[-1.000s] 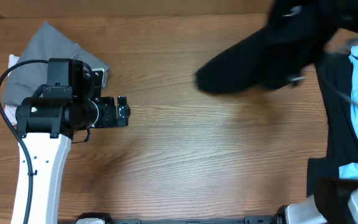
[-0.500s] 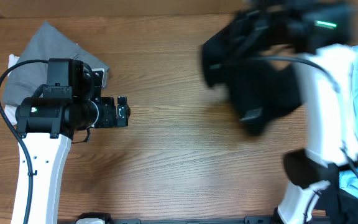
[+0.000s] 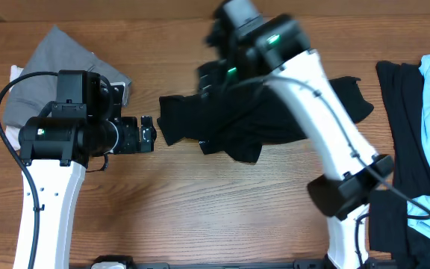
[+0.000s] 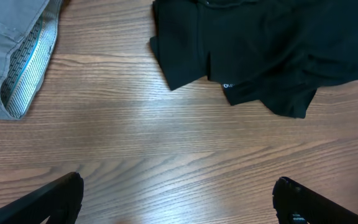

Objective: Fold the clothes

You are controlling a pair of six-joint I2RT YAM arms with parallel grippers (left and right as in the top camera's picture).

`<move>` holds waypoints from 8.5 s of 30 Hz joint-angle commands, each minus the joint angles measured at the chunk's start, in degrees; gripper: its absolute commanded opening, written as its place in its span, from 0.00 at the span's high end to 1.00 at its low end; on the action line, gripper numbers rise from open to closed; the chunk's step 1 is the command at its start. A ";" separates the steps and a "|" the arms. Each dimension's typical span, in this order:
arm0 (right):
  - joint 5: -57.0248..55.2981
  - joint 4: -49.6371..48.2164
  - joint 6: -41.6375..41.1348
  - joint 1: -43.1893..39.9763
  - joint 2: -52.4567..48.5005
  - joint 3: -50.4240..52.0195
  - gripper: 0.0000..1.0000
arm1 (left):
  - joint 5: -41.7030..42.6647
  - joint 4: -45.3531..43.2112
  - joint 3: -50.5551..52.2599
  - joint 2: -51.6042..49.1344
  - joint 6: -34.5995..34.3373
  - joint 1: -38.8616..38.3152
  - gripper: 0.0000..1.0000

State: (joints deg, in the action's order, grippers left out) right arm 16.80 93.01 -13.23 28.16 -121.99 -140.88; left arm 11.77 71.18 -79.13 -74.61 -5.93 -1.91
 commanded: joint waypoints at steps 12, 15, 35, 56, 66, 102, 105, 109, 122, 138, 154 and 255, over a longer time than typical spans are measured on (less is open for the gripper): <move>9.62 -9.29 -0.46 -4.85 1.42 30.99 0.50 | -0.33 -1.20 -0.72 -0.07 0.83 -0.37 0.00; 10.32 -11.91 -0.72 -3.61 1.42 36.81 0.47 | -0.33 -1.20 -0.72 -0.09 0.81 -0.37 0.00; 7.80 -32.63 -12.28 -3.54 2.23 46.58 0.96 | -0.31 -1.90 -0.72 -0.09 0.81 -0.37 0.00; 7.10 -65.85 -9.33 -10.19 8.94 23.58 0.96 | -0.11 -2.58 -0.72 -0.09 0.81 -0.37 0.00; -6.78 -66.88 -11.08 -11.65 7.41 23.58 0.48 | -0.11 -1.95 -0.72 -0.09 0.81 -0.37 0.00; 1.60 -32.92 -9.14 -26.25 6.99 58.34 0.17 | 8.81 -3.23 -0.70 -0.48 0.81 -4.48 0.00; 7.56 -31.17 -5.35 -24.55 6.99 60.54 0.17 | 7.28 -3.76 -0.63 -1.60 0.81 -7.26 0.00; 12.31 -27.96 0.96 -21.00 6.99 62.62 0.20 | 2.21 -2.78 -0.44 -4.26 0.76 -10.62 0.00; 17.35 -38.77 3.65 -8.37 6.99 63.78 0.66 | 1.79 -2.47 -0.42 -13.18 0.15 -11.61 0.00; 16.50 -36.33 -0.48 -5.49 13.07 52.24 0.50 | 1.75 -2.05 -0.42 -13.44 0.17 -11.61 0.00; 4.57 -36.74 -0.50 -4.68 6.56 63.08 0.38 | -0.20 -2.86 -0.42 -13.44 0.20 -11.61 0.00; 22.23 -85.77 -36.02 1.70 19.45 68.13 0.96 | 1.05 2.64 -0.55 -13.35 0.20 4.35 0.00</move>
State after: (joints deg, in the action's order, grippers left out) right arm 53.80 3.86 -52.45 28.56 -102.83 -72.69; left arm 10.57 73.95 -79.13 -88.05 -5.98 2.35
